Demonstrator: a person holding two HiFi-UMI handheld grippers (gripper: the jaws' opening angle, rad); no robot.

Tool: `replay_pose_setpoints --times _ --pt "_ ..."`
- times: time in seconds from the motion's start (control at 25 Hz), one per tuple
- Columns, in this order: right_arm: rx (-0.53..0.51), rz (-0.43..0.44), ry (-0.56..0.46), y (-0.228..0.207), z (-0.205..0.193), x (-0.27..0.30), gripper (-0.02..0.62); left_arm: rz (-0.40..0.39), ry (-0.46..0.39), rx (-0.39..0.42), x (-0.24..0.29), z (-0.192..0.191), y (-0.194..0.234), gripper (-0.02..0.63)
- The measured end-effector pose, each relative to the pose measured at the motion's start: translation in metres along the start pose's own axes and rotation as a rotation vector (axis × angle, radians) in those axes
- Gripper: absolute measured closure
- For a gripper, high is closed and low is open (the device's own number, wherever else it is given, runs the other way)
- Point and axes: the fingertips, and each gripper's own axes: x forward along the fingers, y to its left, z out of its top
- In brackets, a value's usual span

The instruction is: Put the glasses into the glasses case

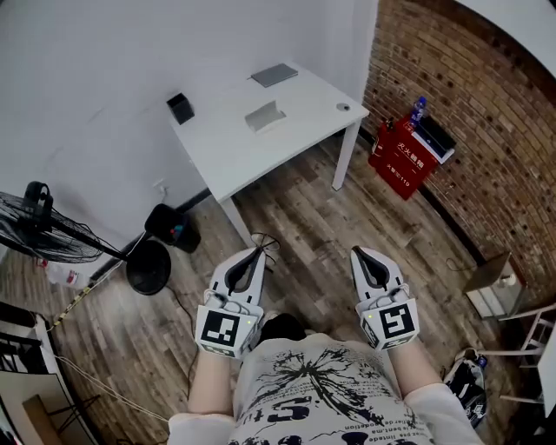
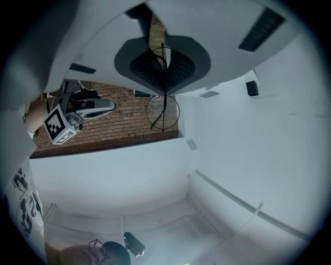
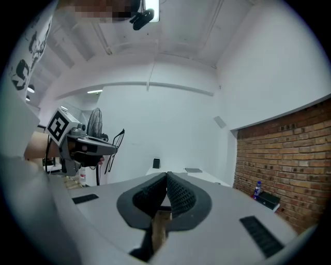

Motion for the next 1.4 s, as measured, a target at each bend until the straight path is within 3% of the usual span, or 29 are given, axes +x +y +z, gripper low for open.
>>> replay_pose_setpoints --times 0.16,0.6,0.88,1.08,1.28,1.4 --pt "0.071 -0.01 -0.016 -0.013 -0.001 -0.002 0.58 -0.008 -0.001 0.0 0.012 0.006 -0.002 0.591" --pt "0.075 -0.034 0.042 -0.049 -0.019 0.067 0.58 -0.023 -0.026 -0.038 0.086 0.001 0.047 0.591" --pt "0.065 -0.037 0.078 -0.094 -0.016 0.172 0.58 -0.066 -0.002 -0.054 0.182 0.001 0.11 0.591" --pt "0.048 -0.036 0.089 -0.125 0.0 0.267 0.58 -0.067 -0.015 -0.042 0.249 0.016 0.179 0.591" --pt "0.044 -0.045 0.08 -0.149 0.011 0.353 0.58 -0.052 -0.088 -0.046 0.306 0.027 0.245 0.591" --pt "0.035 -0.023 0.085 -0.157 0.014 0.393 0.58 -0.035 -0.091 -0.053 0.328 0.026 0.275 0.591"
